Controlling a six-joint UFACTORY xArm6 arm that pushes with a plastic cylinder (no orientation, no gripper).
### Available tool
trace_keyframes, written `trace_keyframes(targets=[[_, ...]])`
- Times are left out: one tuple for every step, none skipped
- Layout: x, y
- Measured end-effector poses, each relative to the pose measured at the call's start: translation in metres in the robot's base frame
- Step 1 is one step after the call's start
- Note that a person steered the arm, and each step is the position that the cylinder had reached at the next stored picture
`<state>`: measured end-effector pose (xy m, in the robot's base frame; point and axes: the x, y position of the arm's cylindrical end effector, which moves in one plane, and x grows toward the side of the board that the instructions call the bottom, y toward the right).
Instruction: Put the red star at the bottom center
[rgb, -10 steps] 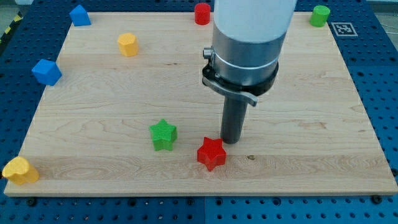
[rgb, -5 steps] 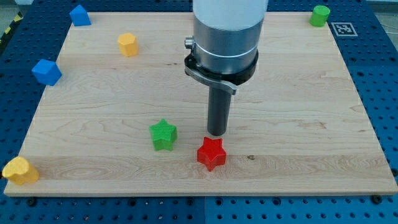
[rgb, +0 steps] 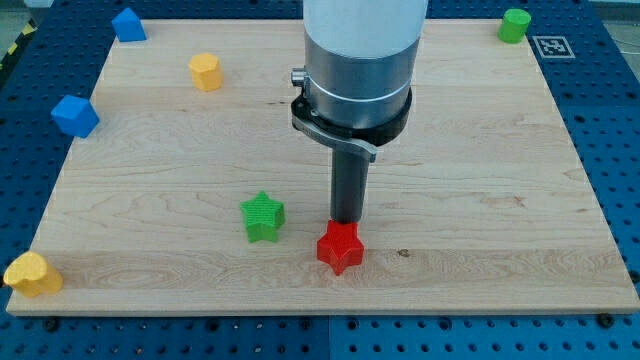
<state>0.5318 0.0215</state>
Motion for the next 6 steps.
trace_keyframes(targets=[[0.012,0.000],[0.023,0.000],[0.026,0.000],[0.027,0.000],[0.030,-0.002],[0.036,-0.006]])
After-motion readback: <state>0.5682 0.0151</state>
